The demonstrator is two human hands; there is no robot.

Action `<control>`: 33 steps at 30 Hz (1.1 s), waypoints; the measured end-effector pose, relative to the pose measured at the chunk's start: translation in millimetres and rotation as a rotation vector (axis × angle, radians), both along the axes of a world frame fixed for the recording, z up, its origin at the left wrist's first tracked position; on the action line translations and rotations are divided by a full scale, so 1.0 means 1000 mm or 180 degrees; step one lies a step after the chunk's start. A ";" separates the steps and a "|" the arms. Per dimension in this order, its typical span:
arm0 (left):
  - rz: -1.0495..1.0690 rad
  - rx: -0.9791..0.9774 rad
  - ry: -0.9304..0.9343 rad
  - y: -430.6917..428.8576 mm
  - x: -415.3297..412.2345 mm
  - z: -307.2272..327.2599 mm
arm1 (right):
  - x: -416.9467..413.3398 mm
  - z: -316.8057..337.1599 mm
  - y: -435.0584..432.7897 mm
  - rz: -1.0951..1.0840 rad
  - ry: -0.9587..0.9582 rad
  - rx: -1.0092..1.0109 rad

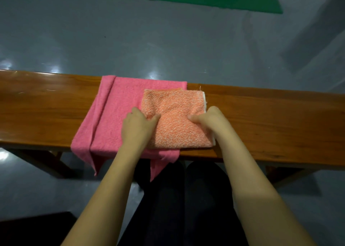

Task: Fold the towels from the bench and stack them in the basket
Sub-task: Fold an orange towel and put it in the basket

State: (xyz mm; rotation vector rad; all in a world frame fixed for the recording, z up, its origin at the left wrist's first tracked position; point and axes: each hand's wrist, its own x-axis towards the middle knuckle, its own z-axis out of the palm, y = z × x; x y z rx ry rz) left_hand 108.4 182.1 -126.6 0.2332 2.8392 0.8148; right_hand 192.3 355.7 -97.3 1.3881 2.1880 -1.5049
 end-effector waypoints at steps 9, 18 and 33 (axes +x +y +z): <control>0.0088 0.0281 -0.0383 -0.007 -0.003 0.009 | 0.006 -0.017 -0.008 -0.0207 0.1172 -0.0816; -0.0194 0.1798 -0.1049 -0.005 -0.003 0.043 | 0.021 -0.006 -0.014 -0.0104 0.2141 -0.0188; -0.1387 0.2478 -0.0387 0.059 0.105 0.085 | 0.164 0.046 0.024 -0.0825 0.2753 0.0115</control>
